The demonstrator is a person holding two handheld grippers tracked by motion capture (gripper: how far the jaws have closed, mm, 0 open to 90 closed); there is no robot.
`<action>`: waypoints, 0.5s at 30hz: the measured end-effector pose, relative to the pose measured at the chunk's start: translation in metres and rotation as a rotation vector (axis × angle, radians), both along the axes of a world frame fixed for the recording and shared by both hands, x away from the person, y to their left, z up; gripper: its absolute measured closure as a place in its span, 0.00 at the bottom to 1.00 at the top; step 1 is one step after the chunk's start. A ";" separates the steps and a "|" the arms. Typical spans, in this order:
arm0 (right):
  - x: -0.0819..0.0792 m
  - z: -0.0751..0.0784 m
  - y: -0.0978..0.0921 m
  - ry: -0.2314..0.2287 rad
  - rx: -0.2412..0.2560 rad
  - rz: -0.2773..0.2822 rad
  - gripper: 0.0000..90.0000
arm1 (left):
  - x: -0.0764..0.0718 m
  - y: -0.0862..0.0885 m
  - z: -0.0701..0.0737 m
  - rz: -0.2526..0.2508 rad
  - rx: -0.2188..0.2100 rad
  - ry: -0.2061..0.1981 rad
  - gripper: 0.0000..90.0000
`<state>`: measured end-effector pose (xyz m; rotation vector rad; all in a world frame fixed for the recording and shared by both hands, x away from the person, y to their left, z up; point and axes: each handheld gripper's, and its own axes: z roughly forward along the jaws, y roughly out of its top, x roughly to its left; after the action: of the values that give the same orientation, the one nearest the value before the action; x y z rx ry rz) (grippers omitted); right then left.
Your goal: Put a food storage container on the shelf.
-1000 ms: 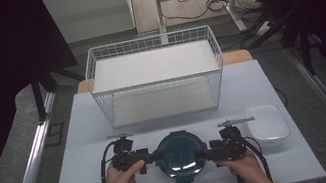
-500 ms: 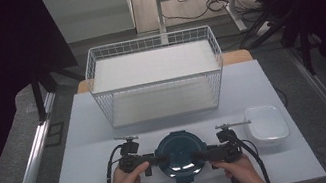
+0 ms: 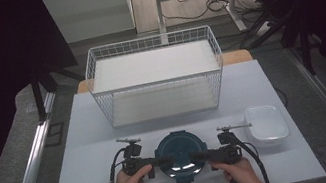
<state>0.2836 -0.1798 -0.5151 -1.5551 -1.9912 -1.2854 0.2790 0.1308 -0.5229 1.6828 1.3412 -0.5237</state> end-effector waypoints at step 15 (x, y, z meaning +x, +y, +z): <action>-0.004 0.009 -0.007 0.001 0.032 -0.048 0.41 | -0.008 0.005 0.011 0.074 -0.017 -0.029 0.43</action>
<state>0.2792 -0.1870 -0.5065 -1.5975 -1.9348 -1.3279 0.2711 0.1356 -0.5119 1.6148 1.3691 -0.4642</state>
